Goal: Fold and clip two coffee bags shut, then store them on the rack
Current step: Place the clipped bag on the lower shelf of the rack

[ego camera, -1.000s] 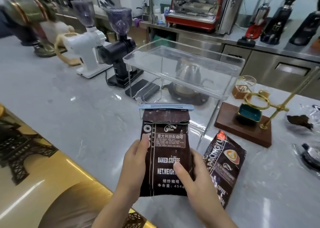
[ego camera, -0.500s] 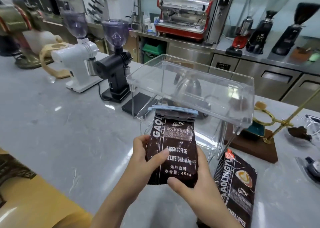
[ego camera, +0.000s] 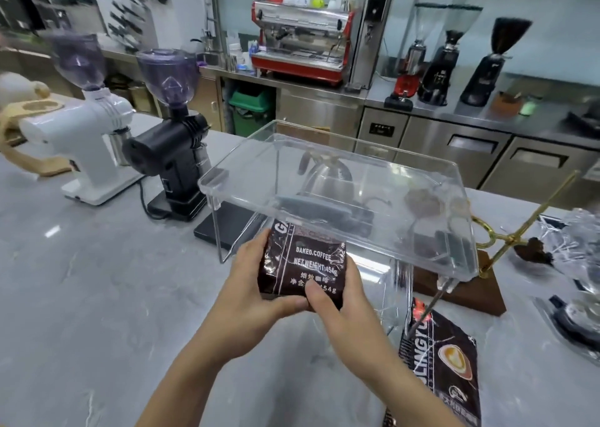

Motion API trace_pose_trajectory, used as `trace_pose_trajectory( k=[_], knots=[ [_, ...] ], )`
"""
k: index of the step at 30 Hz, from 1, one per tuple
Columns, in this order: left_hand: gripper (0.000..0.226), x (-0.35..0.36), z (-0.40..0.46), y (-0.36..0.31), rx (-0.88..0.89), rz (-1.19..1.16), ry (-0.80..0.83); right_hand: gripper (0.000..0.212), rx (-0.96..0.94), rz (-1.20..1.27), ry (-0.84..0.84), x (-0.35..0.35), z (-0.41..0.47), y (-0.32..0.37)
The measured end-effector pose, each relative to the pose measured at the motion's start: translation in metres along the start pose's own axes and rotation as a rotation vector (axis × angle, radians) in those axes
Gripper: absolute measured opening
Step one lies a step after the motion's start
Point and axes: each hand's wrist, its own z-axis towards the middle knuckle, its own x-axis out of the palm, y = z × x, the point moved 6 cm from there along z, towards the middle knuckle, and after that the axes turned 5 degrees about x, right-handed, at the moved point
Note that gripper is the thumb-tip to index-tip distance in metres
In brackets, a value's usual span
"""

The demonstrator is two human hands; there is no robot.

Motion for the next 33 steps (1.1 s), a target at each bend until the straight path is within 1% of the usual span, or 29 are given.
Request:
trace_pose_trajectory(
  k=[4, 7, 9, 11, 15, 17, 18, 19, 21, 22, 25, 28, 29, 33],
  knots=[
    [0.088, -0.008, 0.017, 0.006, 0.011, 0.120, -0.030, 0.045, -0.002, -0.027, 0.013, 0.002, 0.016, 0.004],
    [0.072, -0.008, 0.029, 0.010, 0.016, 0.170, -0.028, 0.040, 0.045, -0.067, -0.003, 0.000, 0.027, 0.000],
    [0.069, -0.007, 0.036, 0.011, 0.047, 0.195, -0.039, 0.036, 0.079, -0.111, -0.036, -0.001, 0.032, -0.004],
    [0.071, -0.006, 0.041, 0.011, 0.101, 0.229, -0.060, 0.031, 0.099, -0.171, -0.059, 0.000, 0.035, -0.005],
    [0.082, -0.006, 0.047, 0.020, 0.082, 0.225, -0.102, 0.018, 0.060, -0.267, -0.098, -0.001, 0.043, -0.004],
    [0.085, -0.005, 0.047, 0.025, 0.072, 0.237, -0.116, 0.035, 0.016, -0.328, -0.093, 0.000, 0.047, 0.002],
    [0.083, -0.006, 0.047, 0.026, 0.070, 0.244, -0.124, 0.039, 0.005, -0.359, -0.097, 0.001, 0.048, 0.003],
    [0.082, -0.006, 0.046, 0.026, 0.075, 0.254, -0.133, 0.034, -0.002, -0.373, -0.103, 0.001, 0.049, 0.004],
    [0.079, -0.005, 0.045, 0.024, 0.094, 0.278, -0.148, 0.014, -0.005, -0.388, -0.124, 0.001, 0.053, 0.001],
    [0.079, -0.004, 0.045, 0.022, 0.101, 0.295, -0.157, 0.008, -0.008, -0.398, -0.130, 0.002, 0.055, -0.001],
    [0.089, -0.003, 0.047, 0.017, 0.121, 0.367, -0.174, 0.015, -0.032, -0.415, -0.152, 0.003, 0.059, -0.001],
    [0.101, -0.002, 0.049, 0.016, 0.121, 0.379, -0.169, 0.025, -0.042, -0.422, -0.159, 0.003, 0.058, 0.003],
    [0.099, -0.001, 0.049, 0.016, 0.124, 0.385, -0.166, 0.029, -0.046, -0.415, -0.155, 0.003, 0.058, 0.004],
    [0.076, 0.003, 0.045, 0.016, 0.132, 0.477, -0.181, 0.046, -0.075, -0.414, -0.131, 0.003, 0.054, 0.007]
  ],
)
